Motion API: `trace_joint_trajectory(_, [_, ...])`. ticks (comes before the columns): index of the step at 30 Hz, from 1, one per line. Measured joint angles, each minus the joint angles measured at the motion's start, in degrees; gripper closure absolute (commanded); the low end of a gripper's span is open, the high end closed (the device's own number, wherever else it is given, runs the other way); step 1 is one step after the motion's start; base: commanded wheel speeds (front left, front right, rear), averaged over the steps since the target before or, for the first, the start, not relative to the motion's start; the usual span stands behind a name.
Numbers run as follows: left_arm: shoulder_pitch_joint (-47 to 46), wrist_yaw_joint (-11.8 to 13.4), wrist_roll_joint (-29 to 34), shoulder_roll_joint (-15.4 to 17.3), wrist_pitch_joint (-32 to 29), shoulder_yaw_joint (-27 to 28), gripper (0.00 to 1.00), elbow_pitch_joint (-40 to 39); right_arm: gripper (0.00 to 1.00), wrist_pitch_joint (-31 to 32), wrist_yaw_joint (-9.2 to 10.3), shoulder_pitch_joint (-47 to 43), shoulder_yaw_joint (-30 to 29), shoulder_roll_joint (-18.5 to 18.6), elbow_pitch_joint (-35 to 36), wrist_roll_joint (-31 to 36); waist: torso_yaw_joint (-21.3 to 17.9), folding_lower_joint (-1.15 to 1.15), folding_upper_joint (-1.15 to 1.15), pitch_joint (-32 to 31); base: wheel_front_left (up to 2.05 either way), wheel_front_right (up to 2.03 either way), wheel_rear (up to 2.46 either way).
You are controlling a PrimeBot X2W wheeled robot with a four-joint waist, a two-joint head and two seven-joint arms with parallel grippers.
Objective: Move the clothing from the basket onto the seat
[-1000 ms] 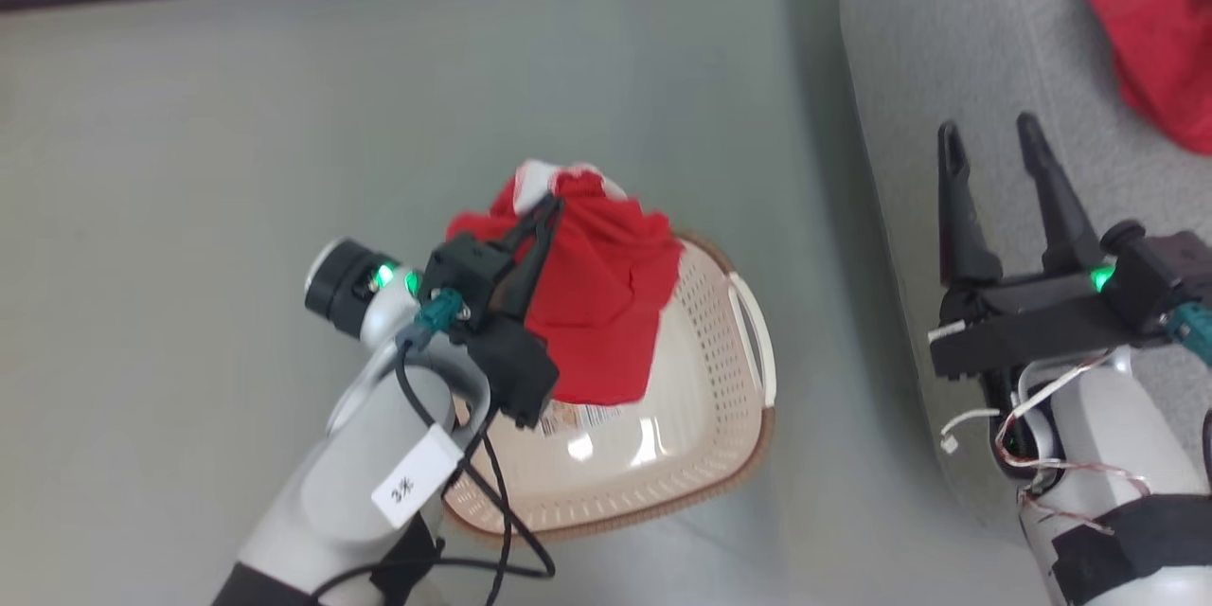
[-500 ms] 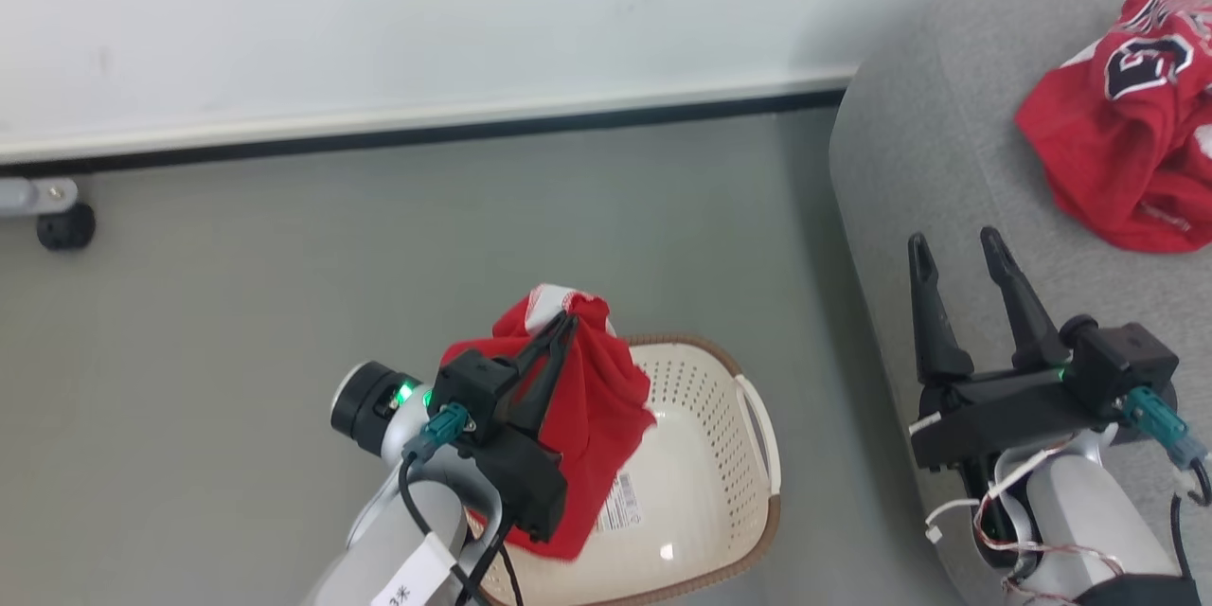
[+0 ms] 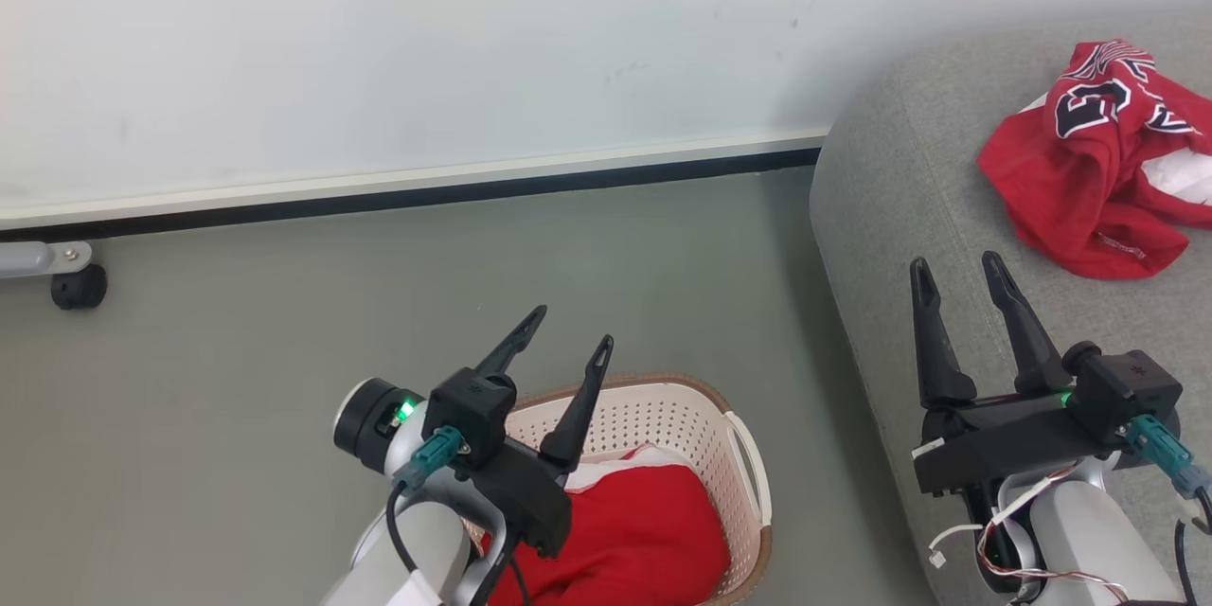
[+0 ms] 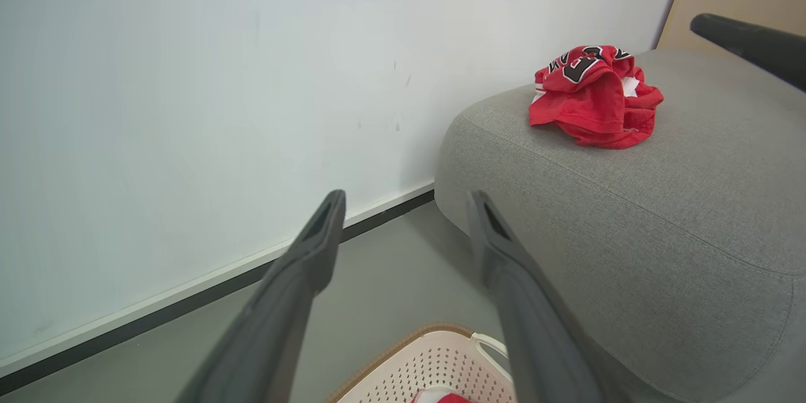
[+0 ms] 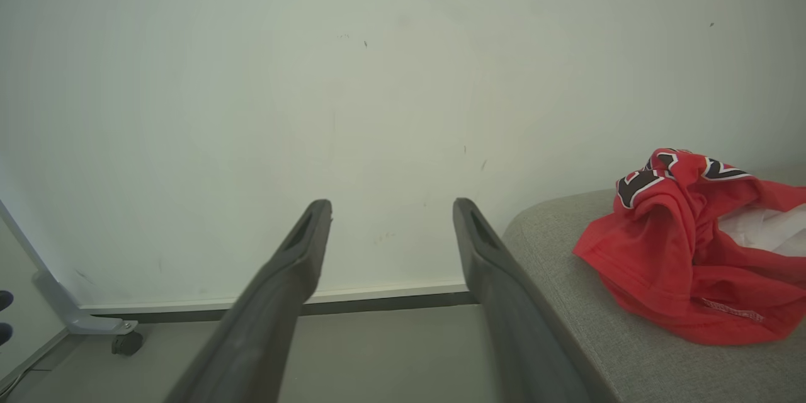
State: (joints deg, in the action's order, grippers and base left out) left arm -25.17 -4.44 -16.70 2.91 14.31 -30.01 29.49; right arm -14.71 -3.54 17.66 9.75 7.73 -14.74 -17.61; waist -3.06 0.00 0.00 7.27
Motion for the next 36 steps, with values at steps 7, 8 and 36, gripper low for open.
trace_joint_trajectory(7, [2.4, 1.0, -0.8, 0.9, 0.0, 1.2, 0.00, -2.3, 0.00, 0.0, 0.08, -0.9, -0.2, 0.0, 0.4, 0.0, 0.1, 0.00, 0.00, -1.4, 0.00, 0.00, 0.00])
trace_joint_trajectory(8, [2.5, 1.1, -0.9, 1.1, 0.0, 1.5, 0.00, -2.6, 0.00, 0.0, 0.08, -1.0, -0.2, 0.0, 0.4, 0.0, 0.2, 0.00, 0.00, -1.6, 0.00, 0.00, 0.00])
trace_joint_trajectory(36, [18.3, 8.3, -5.1, 7.4, 0.0, 12.4, 0.00, -12.6, 0.00, 0.0, 1.60, -9.8, 0.1, 0.1, 3.6, 0.8, 2.3, 0.00, 0.00, -7.8, 0.00, 0.00, 0.00])
